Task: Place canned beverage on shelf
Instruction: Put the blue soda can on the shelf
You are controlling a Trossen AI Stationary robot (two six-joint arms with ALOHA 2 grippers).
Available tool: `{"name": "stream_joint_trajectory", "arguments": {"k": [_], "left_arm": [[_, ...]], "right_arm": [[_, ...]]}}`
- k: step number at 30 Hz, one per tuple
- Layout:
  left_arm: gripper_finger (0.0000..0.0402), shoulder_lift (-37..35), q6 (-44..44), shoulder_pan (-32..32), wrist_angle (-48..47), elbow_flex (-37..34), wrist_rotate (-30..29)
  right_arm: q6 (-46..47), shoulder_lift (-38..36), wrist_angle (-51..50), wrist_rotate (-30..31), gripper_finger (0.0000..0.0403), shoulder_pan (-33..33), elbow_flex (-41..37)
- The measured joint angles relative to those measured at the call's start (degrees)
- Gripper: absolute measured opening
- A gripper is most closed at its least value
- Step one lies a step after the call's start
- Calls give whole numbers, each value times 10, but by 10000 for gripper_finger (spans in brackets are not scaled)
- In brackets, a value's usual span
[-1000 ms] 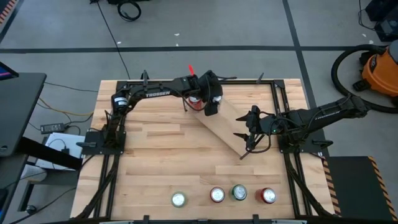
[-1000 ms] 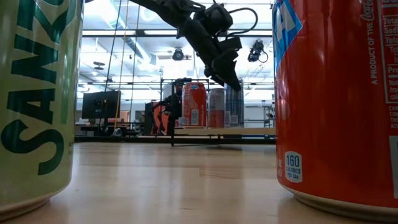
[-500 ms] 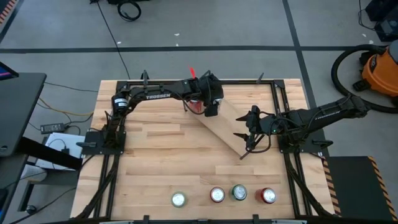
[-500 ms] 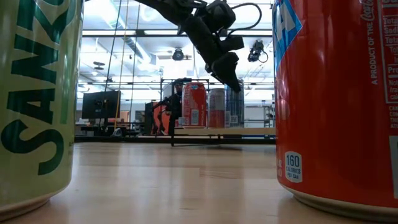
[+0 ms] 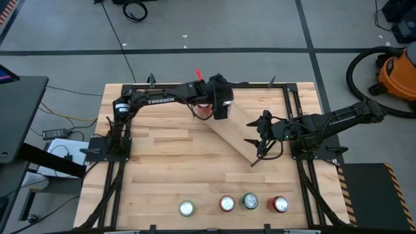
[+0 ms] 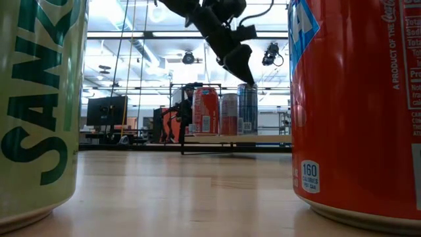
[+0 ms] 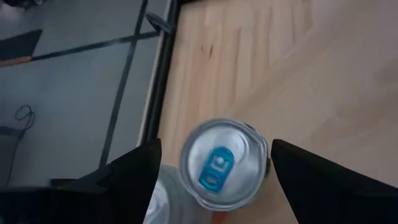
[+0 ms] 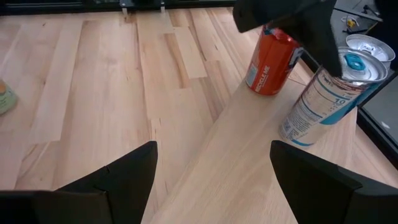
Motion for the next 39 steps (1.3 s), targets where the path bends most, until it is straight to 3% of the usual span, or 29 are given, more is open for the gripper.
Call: {"name": "stream_joint_trajectory", "arguments": {"k": [29, 39], "left_arm": [[314, -8, -18, -4, -26, 0, 3], [314, -8, -15, -4, -43, 0, -32]], "right_arm": [[5, 0, 0, 0, 323, 1, 0], [5, 0, 0, 0, 323, 1, 0]]}}
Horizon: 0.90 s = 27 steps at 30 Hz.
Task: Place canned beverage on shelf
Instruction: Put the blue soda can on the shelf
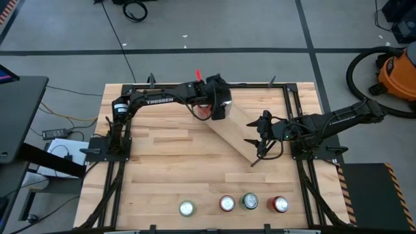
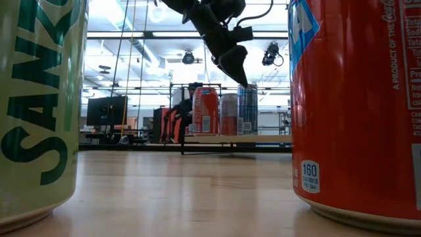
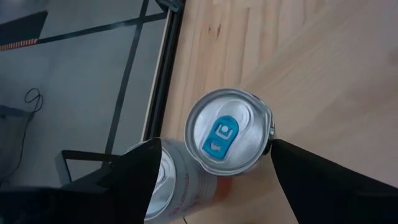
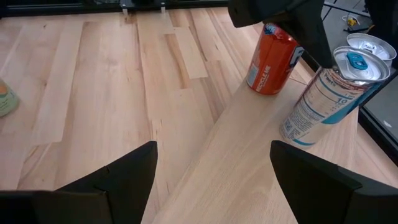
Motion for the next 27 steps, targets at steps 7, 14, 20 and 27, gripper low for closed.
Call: {"name": "stream_joint_trajectory", "arguments": {"k": [7, 14, 20, 27], "left_arm": [[314, 0, 1, 0, -9, 0, -30], [314, 0, 1, 1, -9, 0, -52], [314, 0, -1, 0, -10, 0, -53], [314, 0, -10, -14, -45, 0, -61]], "right_arm": [[0, 0, 0, 0, 323, 0, 0], [0, 0, 0, 0, 323, 0, 0], [0, 0, 0, 0, 323, 0, 0], [0, 0, 0, 0, 323, 0, 0]]}}
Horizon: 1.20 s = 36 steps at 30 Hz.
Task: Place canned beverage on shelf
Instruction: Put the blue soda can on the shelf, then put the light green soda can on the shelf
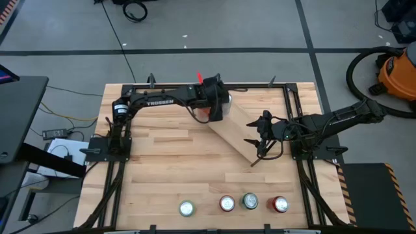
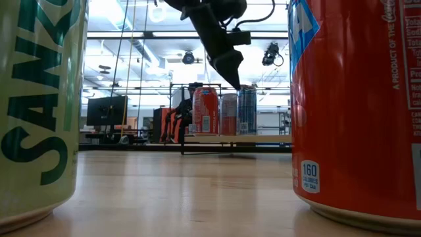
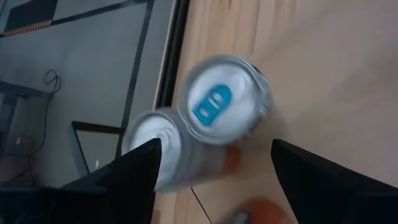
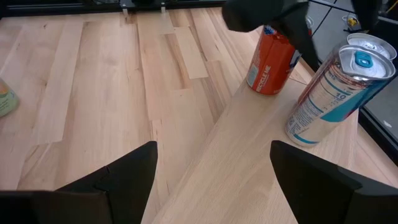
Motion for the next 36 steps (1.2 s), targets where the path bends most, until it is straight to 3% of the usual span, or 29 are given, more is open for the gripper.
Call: {"name": "stream_joint_trajectory", "arguments": {"k": [11, 17, 24, 31, 36], "left_arm": [[314, -3, 40, -76, -30, 0, -145], [314, -19, 8, -130, -38, 0, -157], [314, -31, -166, -203, -69, 0, -73], [314, -31, -386, -282, -85, 0, 72], [314, -30, -442, -360, -62, 0, 86]], "right_arm": [[5, 0, 0, -4, 323, 4, 0], [5, 0, 6, -4, 323, 19, 0], [6, 0, 6, -4, 323, 27, 0], [6, 0, 10, -4, 323, 34, 0], [-1, 0, 19, -4, 323, 34, 0]]}}
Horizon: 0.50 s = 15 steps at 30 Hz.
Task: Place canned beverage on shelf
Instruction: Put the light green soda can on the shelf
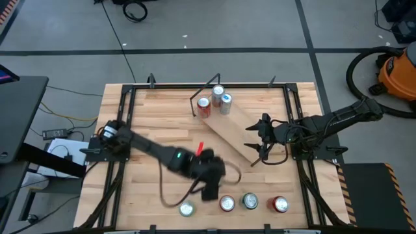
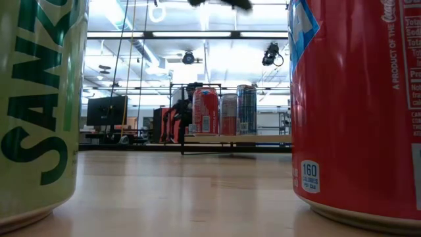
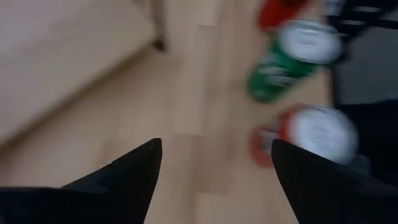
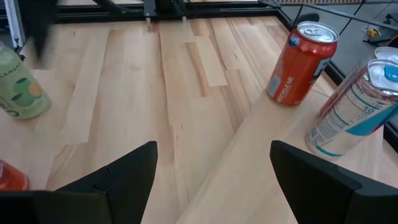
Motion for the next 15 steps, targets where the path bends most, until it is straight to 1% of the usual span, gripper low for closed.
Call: {"name": "stream_joint_trajectory", "arguments": {"k": [5, 9, 12, 15], "left_arm": [[314, 2, -42, -63, 9, 0, 1], [314, 2, -108, -100, -3, 0, 1], [314, 2, -161, -123, -29, 0, -3], [314, 2, -218, -142, -80, 0, -4]], "right_arm": [[-9, 0, 9, 0, 323, 0, 0], [-11, 0, 13, 0, 323, -1, 0], [-18, 0, 20, 1, 323, -2, 0], [-29, 0, 29, 2, 323, -2, 0]]}}
